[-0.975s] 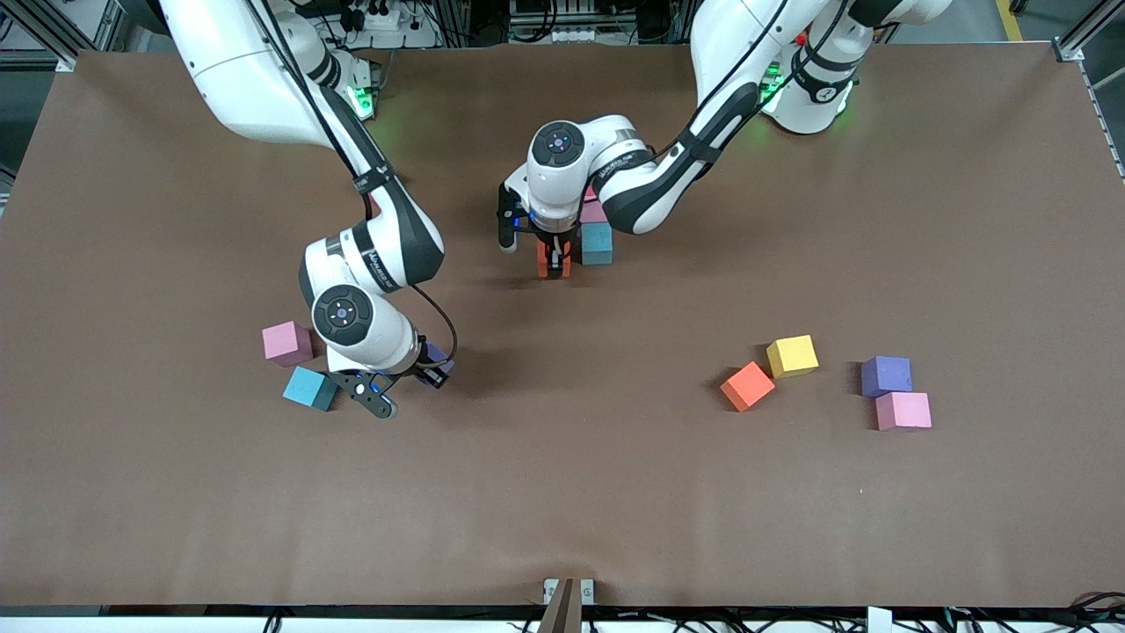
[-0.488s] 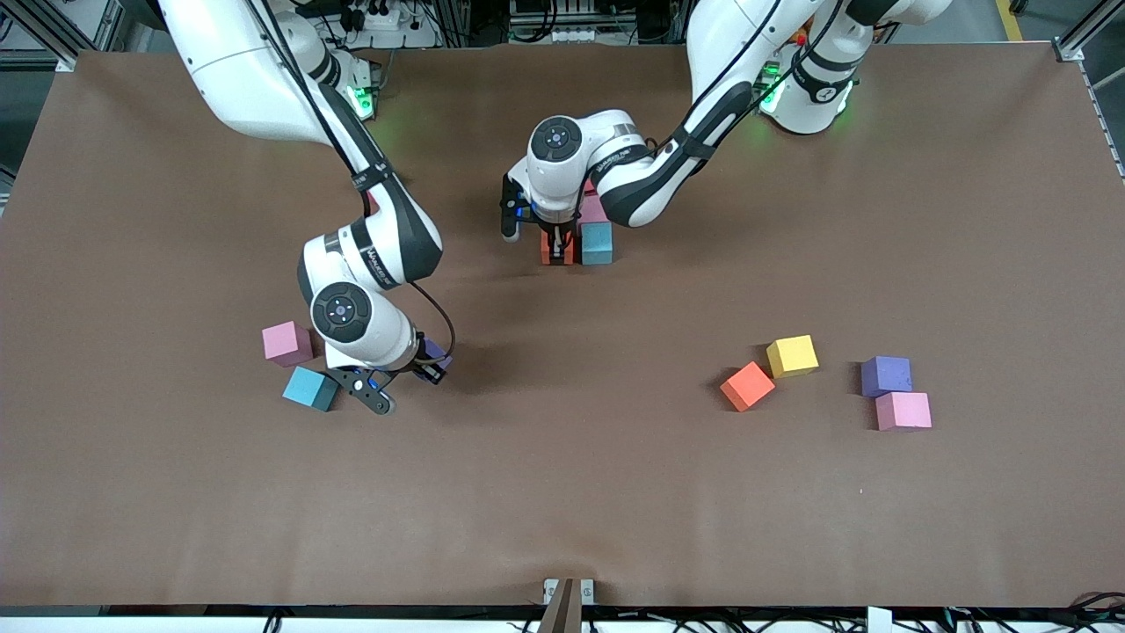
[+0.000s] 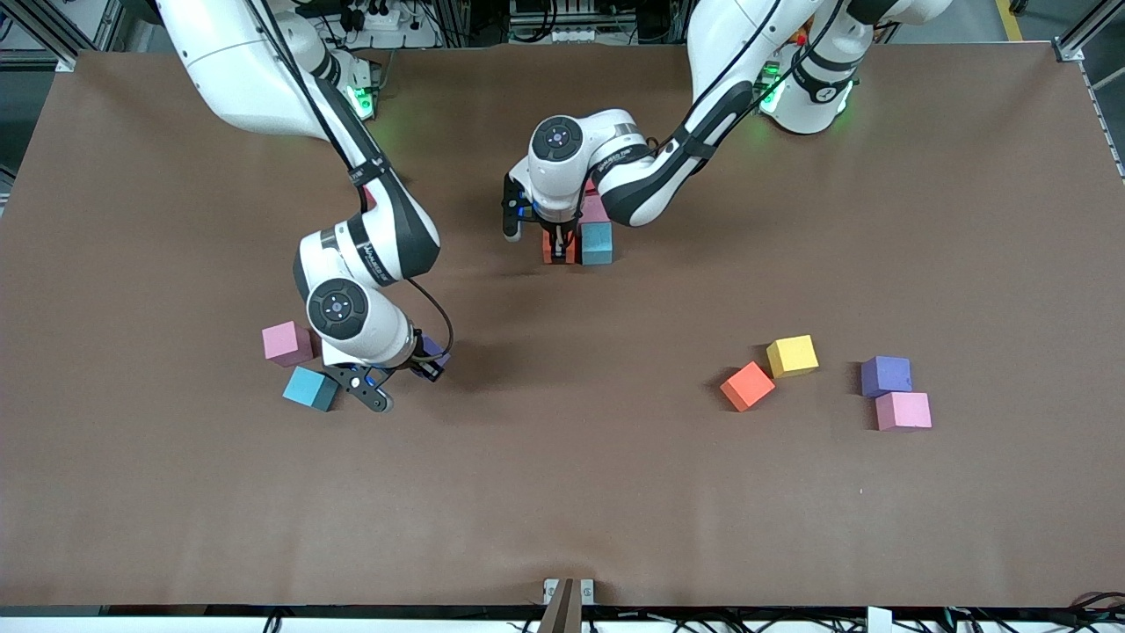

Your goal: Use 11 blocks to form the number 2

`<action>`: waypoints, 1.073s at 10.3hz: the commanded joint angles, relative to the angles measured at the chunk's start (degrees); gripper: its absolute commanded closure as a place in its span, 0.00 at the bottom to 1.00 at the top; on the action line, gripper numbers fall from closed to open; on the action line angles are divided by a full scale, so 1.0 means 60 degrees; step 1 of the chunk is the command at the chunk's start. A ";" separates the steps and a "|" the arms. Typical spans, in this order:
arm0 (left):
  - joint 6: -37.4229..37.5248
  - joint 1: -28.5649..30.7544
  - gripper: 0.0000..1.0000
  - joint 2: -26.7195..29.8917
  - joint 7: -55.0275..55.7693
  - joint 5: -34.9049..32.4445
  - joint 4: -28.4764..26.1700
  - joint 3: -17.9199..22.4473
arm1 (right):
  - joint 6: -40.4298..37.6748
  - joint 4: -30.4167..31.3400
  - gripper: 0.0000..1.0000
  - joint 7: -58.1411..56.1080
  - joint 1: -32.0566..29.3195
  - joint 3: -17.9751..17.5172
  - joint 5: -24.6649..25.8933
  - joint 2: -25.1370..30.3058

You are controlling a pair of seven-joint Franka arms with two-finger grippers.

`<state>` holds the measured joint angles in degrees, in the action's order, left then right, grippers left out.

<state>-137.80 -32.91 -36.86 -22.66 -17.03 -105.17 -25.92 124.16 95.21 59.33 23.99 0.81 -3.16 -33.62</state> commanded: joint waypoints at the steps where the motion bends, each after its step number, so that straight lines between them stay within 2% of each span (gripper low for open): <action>1: -0.0149 0.0079 0.94 0.0240 0.0129 -0.0105 -0.0299 -0.0045 | -0.0068 0.0347 1.00 0.0130 -0.0015 -0.0004 0.0014 0.0300; 11: -0.0149 0.0065 0.94 0.0137 0.0143 -0.0149 -0.0255 -0.0031 | -0.0244 0.0391 1.00 0.0174 -0.0014 -0.0004 0.0014 0.0402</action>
<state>-137.80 -32.90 -36.86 -22.65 -17.03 -105.66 -25.90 123.07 95.73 59.40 23.99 0.84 -3.16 -33.34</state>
